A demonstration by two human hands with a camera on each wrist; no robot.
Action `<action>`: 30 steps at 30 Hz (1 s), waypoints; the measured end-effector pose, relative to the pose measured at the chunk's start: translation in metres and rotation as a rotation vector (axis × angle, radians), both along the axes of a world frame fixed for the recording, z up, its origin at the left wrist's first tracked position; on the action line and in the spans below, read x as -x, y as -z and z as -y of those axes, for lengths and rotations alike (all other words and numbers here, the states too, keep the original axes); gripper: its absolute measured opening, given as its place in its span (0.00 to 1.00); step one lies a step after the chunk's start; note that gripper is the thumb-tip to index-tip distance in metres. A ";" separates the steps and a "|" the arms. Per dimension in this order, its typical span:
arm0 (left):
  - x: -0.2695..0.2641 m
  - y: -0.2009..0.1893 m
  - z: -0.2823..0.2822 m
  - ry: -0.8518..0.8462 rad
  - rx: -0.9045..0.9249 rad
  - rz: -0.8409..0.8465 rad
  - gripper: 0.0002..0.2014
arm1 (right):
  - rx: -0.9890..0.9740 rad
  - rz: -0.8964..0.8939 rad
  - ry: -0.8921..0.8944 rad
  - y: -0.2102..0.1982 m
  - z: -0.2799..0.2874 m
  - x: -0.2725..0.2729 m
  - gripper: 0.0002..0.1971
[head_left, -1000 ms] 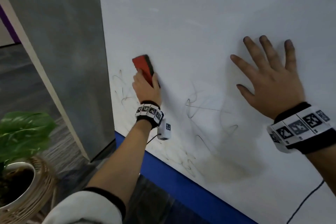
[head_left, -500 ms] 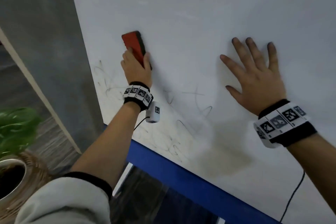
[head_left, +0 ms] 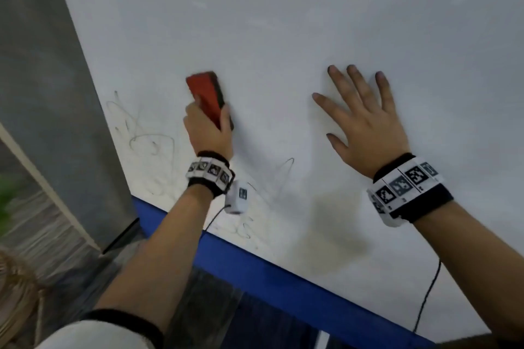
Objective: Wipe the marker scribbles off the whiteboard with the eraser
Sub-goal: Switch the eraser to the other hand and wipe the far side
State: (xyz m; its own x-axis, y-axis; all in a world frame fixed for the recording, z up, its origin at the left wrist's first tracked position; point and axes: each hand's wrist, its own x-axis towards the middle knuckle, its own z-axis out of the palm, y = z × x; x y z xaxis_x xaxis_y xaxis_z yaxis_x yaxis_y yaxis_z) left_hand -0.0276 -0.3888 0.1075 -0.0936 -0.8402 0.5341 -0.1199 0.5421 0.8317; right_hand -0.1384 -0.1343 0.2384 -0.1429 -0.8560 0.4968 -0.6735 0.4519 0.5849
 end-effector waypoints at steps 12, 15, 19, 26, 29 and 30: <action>0.019 0.123 -0.161 0.393 0.388 0.390 0.22 | 0.044 0.070 -0.094 0.000 -0.016 0.010 0.44; 0.011 0.084 -0.107 0.347 0.465 0.424 0.21 | 0.048 0.069 -0.105 0.000 -0.017 0.010 0.44; 0.002 0.031 -0.011 0.167 -0.060 -0.017 0.28 | 0.084 0.033 -0.076 0.007 -0.009 0.005 0.39; 0.037 0.052 -0.144 0.265 -0.282 -0.140 0.29 | -0.050 0.076 -0.086 0.040 0.022 -0.011 0.37; 0.025 0.085 -0.170 0.366 -0.200 0.074 0.29 | -0.034 0.085 -0.108 0.036 0.018 -0.005 0.42; 0.020 0.088 -0.158 0.365 -0.154 0.114 0.29 | -0.042 0.084 -0.118 0.033 0.015 -0.003 0.42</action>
State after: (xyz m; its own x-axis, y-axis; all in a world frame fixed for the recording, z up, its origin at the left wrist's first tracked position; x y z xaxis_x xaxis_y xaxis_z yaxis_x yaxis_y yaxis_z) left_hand -0.0479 -0.2307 0.0193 -0.4515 -0.8102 0.3737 -0.0386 0.4362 0.8990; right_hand -0.1352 -0.1494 0.2052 -0.0796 -0.8892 0.4504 -0.7681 0.3428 0.5409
